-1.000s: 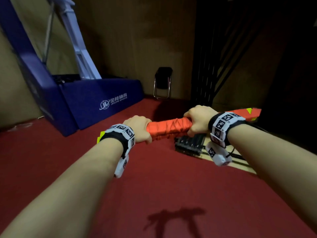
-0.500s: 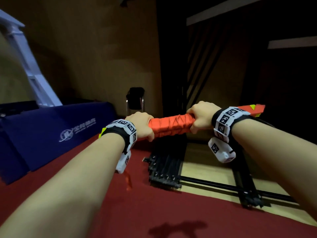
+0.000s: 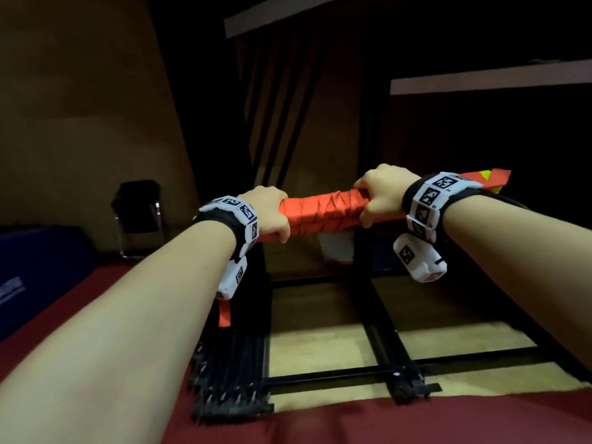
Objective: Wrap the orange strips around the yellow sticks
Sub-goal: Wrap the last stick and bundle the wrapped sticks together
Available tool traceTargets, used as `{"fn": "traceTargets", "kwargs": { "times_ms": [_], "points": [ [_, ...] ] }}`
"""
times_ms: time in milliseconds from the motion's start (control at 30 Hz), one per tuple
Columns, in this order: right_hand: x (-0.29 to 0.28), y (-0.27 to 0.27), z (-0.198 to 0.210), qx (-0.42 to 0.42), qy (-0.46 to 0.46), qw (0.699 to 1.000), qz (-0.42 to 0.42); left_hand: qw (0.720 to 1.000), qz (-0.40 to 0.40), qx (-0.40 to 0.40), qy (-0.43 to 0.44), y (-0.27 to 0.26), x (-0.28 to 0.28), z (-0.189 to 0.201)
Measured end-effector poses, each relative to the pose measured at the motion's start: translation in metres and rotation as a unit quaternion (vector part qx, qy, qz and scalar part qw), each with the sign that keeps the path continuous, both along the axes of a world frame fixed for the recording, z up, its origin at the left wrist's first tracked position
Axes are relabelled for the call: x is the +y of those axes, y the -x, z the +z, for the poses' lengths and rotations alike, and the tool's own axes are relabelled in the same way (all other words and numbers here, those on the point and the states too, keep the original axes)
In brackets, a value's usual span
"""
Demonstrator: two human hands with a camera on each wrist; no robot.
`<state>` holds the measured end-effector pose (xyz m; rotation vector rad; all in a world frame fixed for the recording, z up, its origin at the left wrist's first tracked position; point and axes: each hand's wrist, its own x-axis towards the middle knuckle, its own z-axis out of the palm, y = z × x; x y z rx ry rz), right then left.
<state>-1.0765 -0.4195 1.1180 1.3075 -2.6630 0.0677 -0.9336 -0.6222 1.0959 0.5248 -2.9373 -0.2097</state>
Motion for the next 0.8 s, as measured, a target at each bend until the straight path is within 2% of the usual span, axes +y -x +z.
{"fn": "traceTargets", "kwargs": {
  "times_ms": [200,467,533,800],
  "points": [
    [0.027,0.122,0.006,-0.009,0.014,0.996,-0.085,0.997,-0.072,-0.007,0.007,0.159,0.006,0.014],
    [0.110,0.312,0.010,0.003,0.029,0.984,-0.176,0.988,-0.153,0.025,0.010,0.386,0.072,0.018],
    [0.138,0.368,0.024,0.008,0.033,0.979,-0.199,0.984,-0.175,0.035,0.006,0.451,0.099,0.027],
    [0.219,0.530,0.083,0.028,0.055,0.964,-0.260,0.971,-0.224,0.084,-0.003,0.644,0.178,0.081]
  ]
}}
